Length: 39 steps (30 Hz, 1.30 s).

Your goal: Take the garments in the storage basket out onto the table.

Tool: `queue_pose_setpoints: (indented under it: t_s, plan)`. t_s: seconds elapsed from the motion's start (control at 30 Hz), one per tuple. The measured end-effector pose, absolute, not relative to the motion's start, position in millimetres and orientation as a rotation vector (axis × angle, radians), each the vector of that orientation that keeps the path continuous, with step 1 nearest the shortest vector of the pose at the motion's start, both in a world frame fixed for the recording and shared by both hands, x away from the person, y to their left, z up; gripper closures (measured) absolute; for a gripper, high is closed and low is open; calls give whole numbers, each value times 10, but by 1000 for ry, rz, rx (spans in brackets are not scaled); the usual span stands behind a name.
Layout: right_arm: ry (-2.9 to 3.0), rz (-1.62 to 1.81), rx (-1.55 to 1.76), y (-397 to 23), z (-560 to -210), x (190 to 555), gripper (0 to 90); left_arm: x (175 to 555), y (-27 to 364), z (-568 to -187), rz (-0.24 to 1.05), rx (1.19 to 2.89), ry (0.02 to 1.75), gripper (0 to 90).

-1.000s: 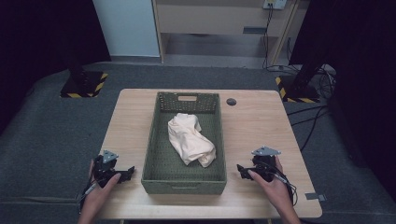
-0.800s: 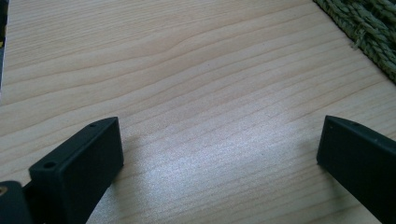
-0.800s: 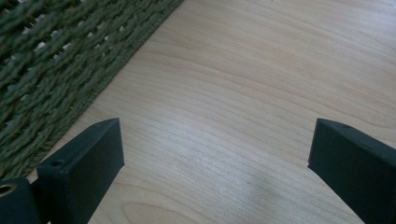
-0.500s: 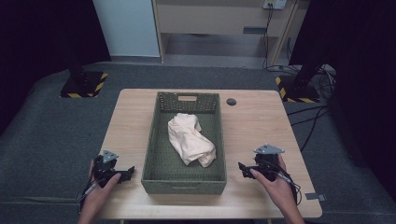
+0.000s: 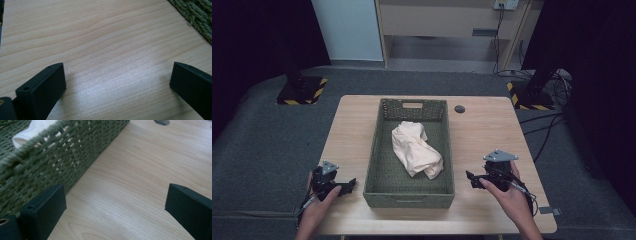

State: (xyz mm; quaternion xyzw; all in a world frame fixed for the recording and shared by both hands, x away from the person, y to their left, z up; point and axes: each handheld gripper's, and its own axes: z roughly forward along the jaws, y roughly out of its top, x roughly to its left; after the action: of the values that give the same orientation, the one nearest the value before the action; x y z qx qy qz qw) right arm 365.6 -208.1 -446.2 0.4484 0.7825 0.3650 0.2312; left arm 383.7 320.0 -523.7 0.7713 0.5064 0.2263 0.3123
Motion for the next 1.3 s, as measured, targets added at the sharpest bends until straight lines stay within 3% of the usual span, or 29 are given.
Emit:
queue_pose_setpoints:
  t_s: [1.3]
  plan:
    - [2178, 1051, 1083, -1689, -3820, 3761, 37, 3837, 3200, -5237, 597, 2035, 1336, 0]
